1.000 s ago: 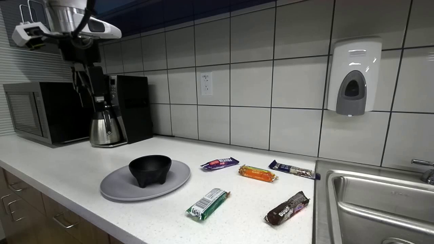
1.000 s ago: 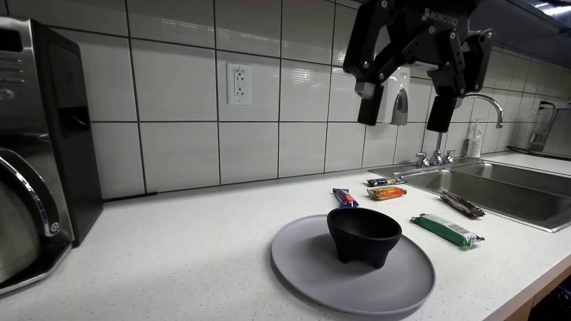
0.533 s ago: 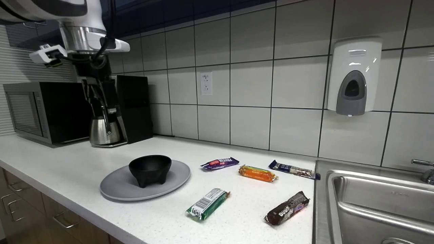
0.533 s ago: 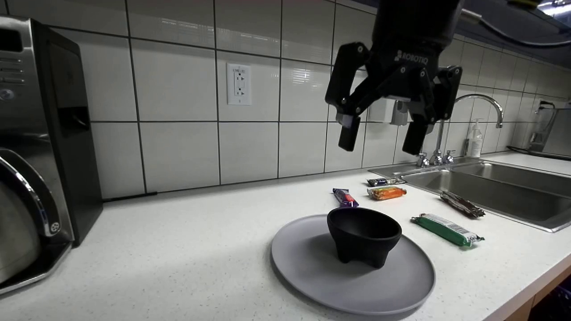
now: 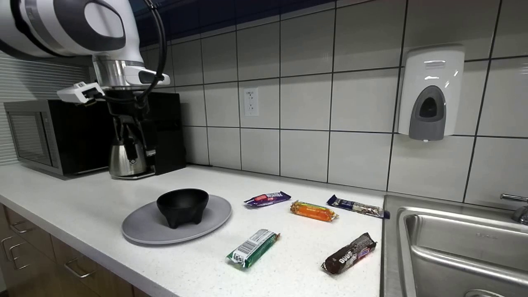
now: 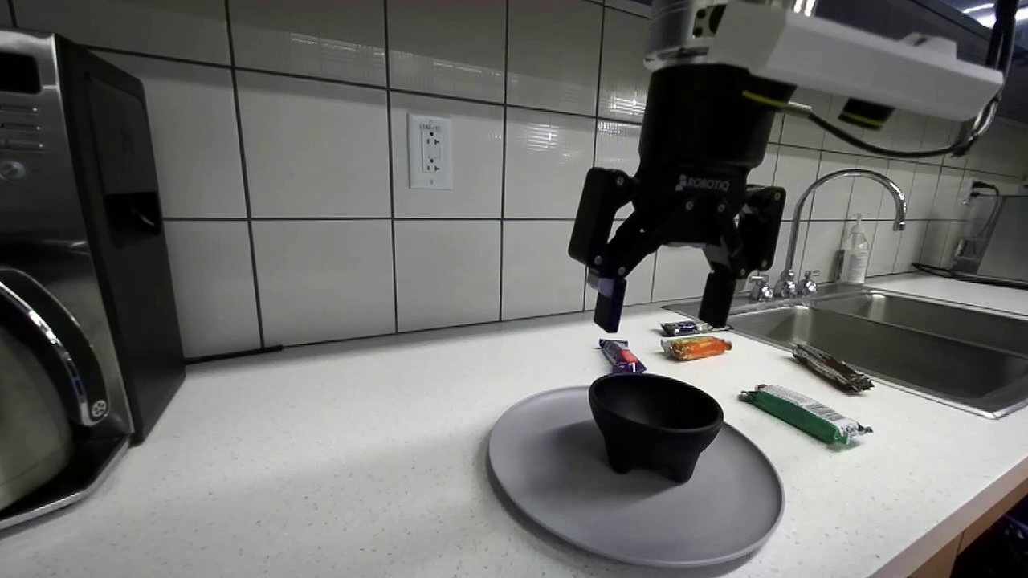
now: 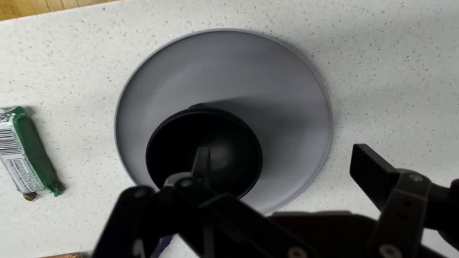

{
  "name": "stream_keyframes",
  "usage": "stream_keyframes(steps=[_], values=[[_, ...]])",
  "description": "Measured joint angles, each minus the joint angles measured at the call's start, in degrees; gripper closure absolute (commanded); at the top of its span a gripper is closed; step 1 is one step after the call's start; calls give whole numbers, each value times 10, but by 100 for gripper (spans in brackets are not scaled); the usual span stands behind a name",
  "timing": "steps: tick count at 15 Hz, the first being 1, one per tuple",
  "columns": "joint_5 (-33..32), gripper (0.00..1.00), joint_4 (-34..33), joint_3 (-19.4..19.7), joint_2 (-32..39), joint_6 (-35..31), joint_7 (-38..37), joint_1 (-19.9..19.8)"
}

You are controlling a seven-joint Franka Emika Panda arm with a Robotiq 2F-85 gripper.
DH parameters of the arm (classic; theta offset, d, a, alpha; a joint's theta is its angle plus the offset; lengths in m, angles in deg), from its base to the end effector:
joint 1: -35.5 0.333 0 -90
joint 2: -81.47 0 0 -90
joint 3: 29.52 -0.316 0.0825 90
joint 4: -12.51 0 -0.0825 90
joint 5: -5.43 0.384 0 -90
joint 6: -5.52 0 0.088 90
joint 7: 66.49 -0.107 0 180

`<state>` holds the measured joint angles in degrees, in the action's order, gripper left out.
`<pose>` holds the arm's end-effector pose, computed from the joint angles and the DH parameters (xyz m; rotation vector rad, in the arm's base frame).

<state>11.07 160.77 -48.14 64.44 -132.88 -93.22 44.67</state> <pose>0.3820 0.1990 0.3666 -3.1056 0.0925 -0.1744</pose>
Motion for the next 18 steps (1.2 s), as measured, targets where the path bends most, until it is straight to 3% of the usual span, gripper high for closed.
stream_keyframes(steps=[18], values=[[-46, 0, -114, 38, 207, -15, 0, 5]])
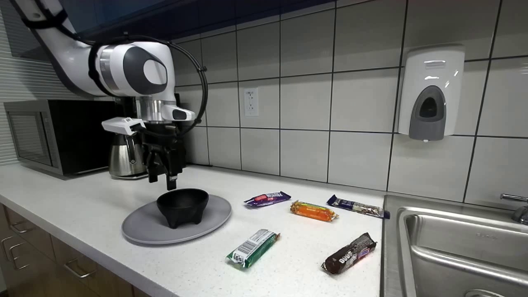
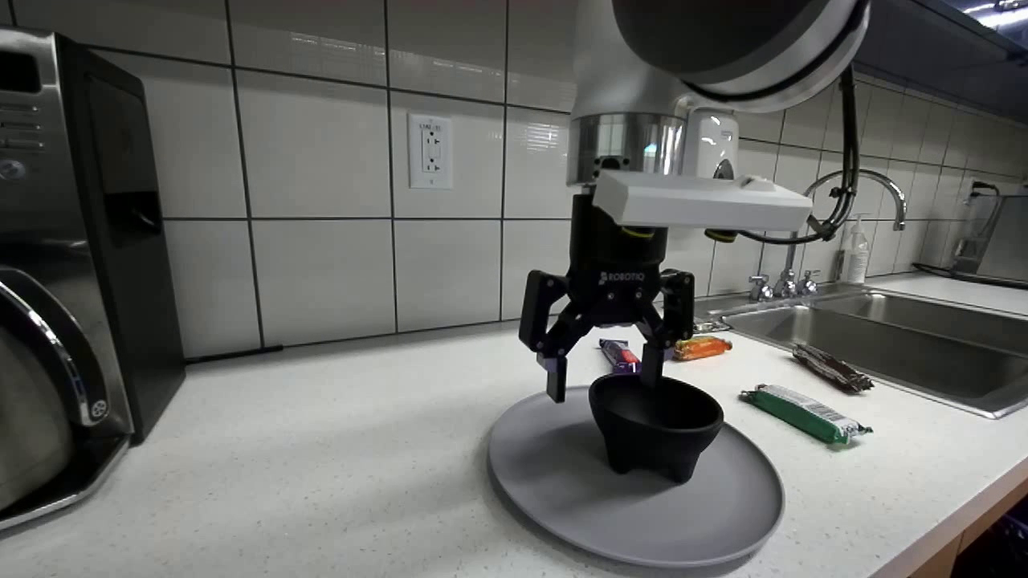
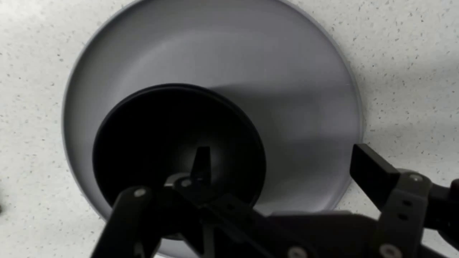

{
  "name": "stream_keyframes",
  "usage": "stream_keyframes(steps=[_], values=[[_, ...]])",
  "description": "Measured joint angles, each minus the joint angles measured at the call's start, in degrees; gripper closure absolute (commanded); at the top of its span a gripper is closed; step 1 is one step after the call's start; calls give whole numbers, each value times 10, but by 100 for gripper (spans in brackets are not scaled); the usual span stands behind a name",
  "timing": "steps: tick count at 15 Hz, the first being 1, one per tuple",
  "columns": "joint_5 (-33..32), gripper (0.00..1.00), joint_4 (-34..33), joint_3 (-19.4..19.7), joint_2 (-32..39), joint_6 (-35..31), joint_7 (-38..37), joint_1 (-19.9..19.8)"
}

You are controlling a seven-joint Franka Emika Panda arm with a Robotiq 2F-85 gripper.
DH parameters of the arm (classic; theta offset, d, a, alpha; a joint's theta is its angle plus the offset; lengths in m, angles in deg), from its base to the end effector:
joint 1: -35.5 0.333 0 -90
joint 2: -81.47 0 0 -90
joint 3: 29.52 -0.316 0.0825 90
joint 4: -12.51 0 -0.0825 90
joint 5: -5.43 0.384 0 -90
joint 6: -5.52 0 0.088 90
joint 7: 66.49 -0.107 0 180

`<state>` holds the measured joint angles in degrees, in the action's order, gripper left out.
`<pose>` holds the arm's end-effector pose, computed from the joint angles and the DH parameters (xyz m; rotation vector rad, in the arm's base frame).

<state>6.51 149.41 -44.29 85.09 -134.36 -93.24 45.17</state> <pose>0.4523 0.2060 0.2923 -3.1188 0.0861 0.0319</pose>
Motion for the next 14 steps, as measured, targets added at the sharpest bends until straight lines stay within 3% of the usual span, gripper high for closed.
stream_keyframes(steps=[8, 9, 11, 14], values=[[0, 0, -40, 23, 60, 0, 0, 17], [0, 25, -43, 25, 64, 0, 0, 19], [0, 34, -48, 29, 71, 0, 0, 22], [0, 60, -53, 34, 76, 0, 0, 26]])
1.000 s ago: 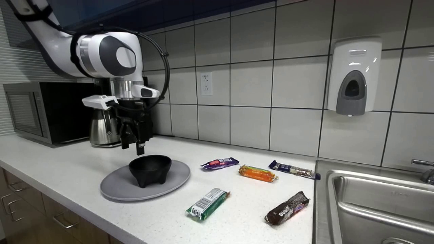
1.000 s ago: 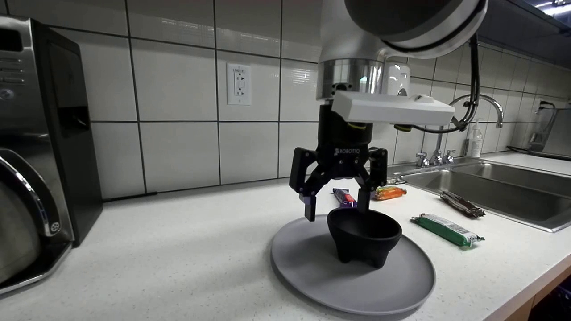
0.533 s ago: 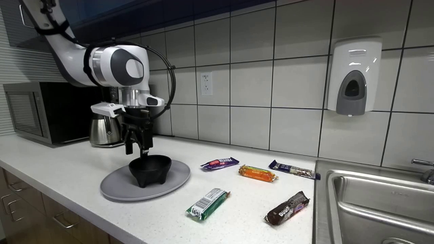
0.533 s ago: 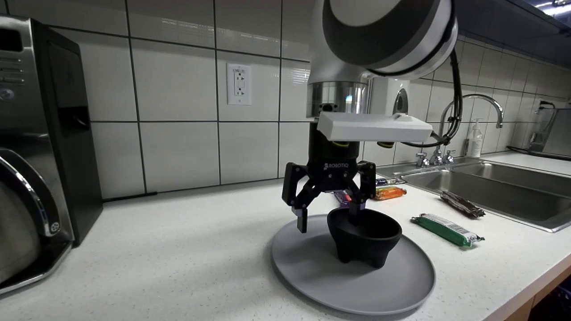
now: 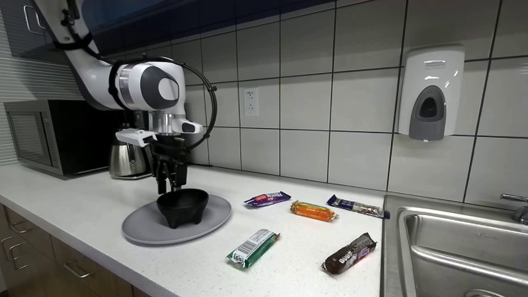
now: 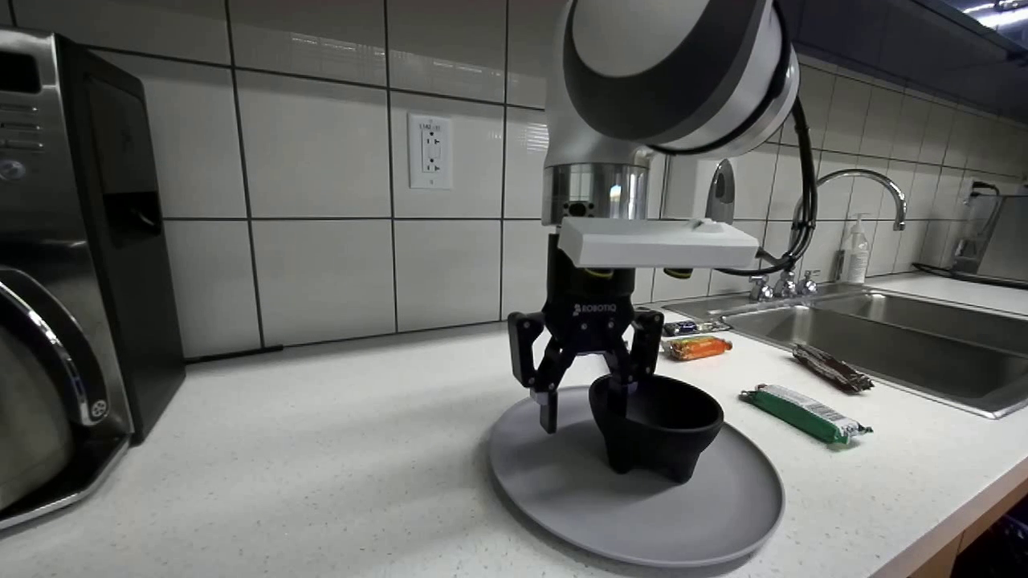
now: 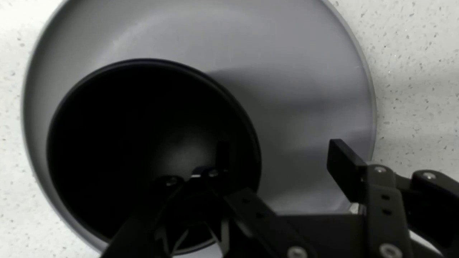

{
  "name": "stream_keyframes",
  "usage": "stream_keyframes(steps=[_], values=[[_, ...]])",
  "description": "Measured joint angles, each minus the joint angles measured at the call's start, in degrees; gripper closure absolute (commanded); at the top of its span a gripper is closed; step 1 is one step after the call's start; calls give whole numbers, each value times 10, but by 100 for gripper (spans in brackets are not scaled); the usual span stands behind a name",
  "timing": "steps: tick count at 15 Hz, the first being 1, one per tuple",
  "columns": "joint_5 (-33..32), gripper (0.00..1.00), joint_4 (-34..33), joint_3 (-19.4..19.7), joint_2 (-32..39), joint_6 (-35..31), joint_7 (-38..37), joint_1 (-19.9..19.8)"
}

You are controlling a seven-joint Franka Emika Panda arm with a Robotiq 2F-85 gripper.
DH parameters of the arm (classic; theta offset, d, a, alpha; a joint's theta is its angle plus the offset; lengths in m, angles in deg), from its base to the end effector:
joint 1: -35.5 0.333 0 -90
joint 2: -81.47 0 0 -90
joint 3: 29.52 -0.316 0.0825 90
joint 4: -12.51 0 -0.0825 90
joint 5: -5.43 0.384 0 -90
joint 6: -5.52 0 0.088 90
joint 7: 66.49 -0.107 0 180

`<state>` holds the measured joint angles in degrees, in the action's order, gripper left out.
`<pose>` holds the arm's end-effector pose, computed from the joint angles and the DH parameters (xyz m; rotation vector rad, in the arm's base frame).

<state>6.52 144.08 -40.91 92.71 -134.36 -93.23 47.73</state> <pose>0.4789 0.2103 0.2615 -3.1125 0.1123 0.1005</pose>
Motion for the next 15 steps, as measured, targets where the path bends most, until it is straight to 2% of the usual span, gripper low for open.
stream_keyframes(steps=[5, 7, 15], values=[[0, 97, -2, 3, 1, 0, 0, 1], [0, 100, -3, 3, 1, 0, 0, 1], [0, 98, -5, 6, -9, 1, 0, 3]])
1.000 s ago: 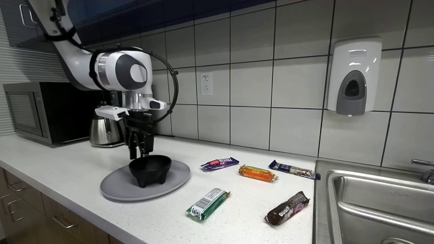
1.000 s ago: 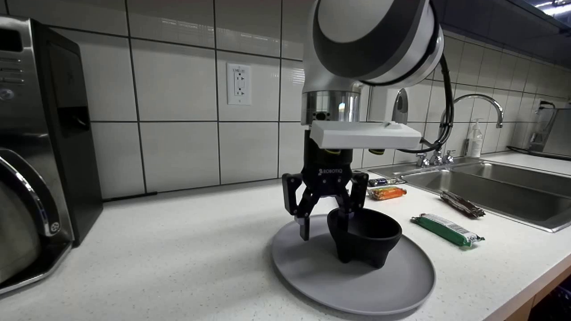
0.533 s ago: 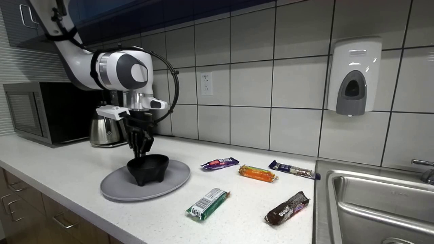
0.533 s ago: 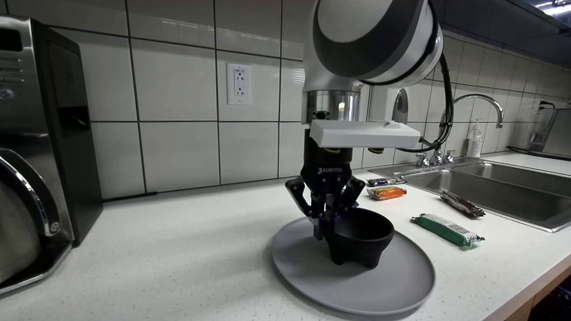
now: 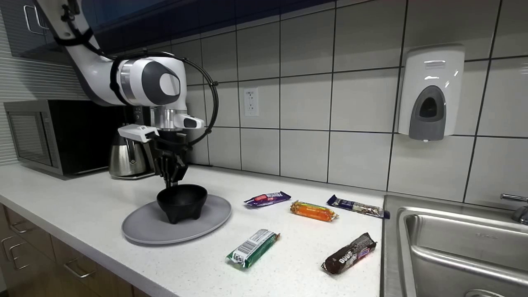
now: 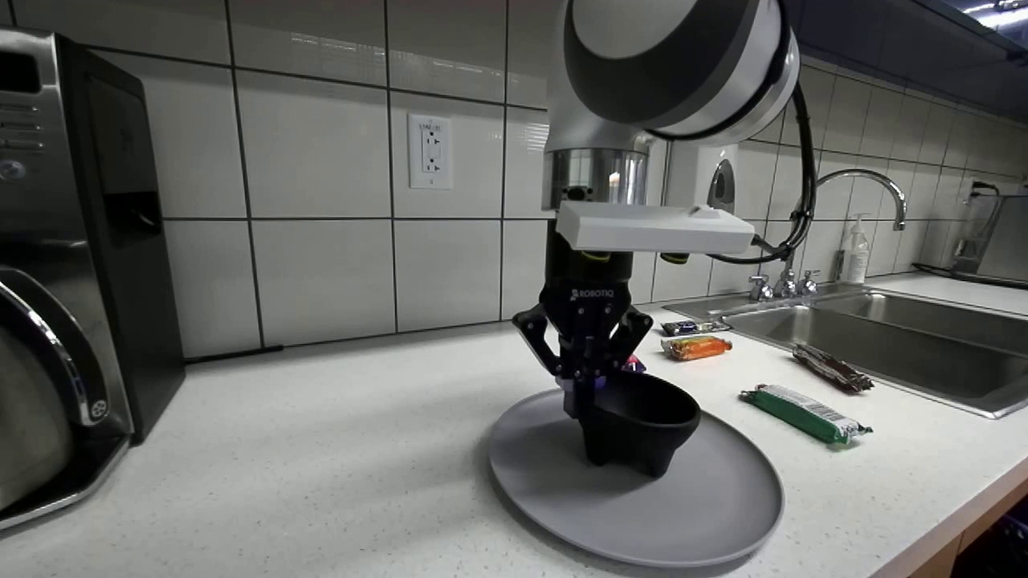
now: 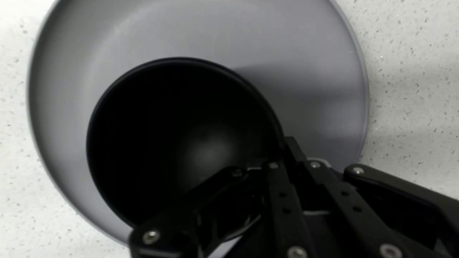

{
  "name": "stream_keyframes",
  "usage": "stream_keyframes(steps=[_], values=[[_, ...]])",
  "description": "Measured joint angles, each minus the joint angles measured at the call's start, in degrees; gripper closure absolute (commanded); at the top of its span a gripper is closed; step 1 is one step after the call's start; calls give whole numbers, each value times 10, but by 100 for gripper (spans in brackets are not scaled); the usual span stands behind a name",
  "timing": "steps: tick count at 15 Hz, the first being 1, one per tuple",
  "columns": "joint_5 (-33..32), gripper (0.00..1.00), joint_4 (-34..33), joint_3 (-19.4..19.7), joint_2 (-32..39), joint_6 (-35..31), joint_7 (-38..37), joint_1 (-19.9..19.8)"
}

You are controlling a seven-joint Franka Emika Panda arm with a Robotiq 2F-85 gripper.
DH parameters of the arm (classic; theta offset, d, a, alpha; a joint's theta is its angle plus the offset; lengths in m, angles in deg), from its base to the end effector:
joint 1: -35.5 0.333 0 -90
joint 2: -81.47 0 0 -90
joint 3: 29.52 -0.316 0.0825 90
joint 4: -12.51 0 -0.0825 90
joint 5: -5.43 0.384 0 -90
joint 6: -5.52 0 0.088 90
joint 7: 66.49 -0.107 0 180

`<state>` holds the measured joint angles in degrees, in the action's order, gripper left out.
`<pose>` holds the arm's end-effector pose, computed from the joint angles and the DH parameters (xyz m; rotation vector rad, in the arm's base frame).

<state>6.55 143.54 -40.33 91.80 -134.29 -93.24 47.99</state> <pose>0.4841 0.2090 0.2730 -3.1070 0.1211 0.0643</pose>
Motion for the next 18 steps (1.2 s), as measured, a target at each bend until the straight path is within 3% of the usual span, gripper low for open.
stream_keyframes(steps=[18], values=[[-5, 98, 11, -16, -114, 1, 0, 25]])
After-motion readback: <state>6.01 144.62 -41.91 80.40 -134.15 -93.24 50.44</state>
